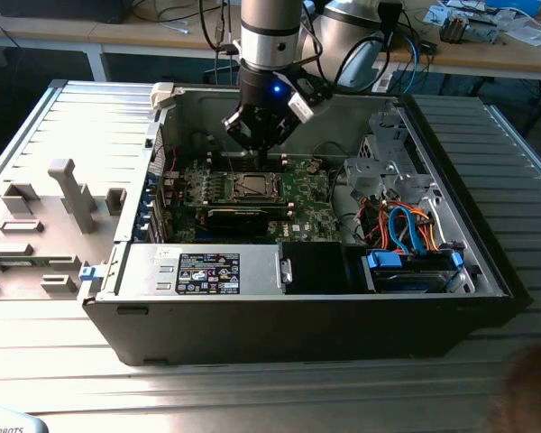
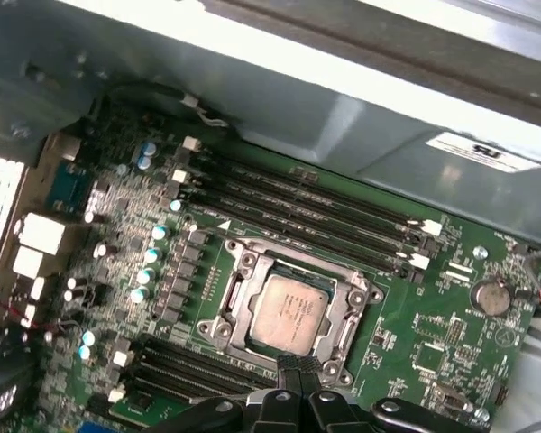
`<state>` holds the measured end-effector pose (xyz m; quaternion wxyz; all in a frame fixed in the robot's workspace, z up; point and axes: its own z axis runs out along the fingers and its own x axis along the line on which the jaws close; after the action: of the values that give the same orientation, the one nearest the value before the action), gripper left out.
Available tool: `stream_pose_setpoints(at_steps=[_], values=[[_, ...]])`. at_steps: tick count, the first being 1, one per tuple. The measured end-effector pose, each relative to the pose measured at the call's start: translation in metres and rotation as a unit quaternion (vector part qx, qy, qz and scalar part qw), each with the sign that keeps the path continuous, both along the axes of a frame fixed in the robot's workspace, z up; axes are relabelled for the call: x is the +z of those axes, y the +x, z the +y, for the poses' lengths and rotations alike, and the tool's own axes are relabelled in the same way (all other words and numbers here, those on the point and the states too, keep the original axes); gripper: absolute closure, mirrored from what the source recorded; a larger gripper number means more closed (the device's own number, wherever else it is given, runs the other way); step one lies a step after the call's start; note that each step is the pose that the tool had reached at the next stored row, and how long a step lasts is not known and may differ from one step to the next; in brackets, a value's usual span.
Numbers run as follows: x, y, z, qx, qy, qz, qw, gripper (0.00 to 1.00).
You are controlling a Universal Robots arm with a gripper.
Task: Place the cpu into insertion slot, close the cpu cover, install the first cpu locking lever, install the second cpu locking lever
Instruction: 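Install the first cpu locking lever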
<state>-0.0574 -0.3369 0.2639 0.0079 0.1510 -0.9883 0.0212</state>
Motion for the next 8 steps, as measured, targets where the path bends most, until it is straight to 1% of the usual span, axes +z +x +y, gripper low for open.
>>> stream_pose_setpoints(at_steps=[1, 3, 8], values=[[-0.0001, 0.0, 0.0, -0.01, 0.0002, 0.0, 0.99995, 0.89], [-0.0001, 0.0, 0.0, -0.018, 0.0003, 0.0, 0.99984, 0.89], [-0.0002, 0.0, 0.0, -0.019, 0.0003, 0.0, 0.99981, 0.89]])
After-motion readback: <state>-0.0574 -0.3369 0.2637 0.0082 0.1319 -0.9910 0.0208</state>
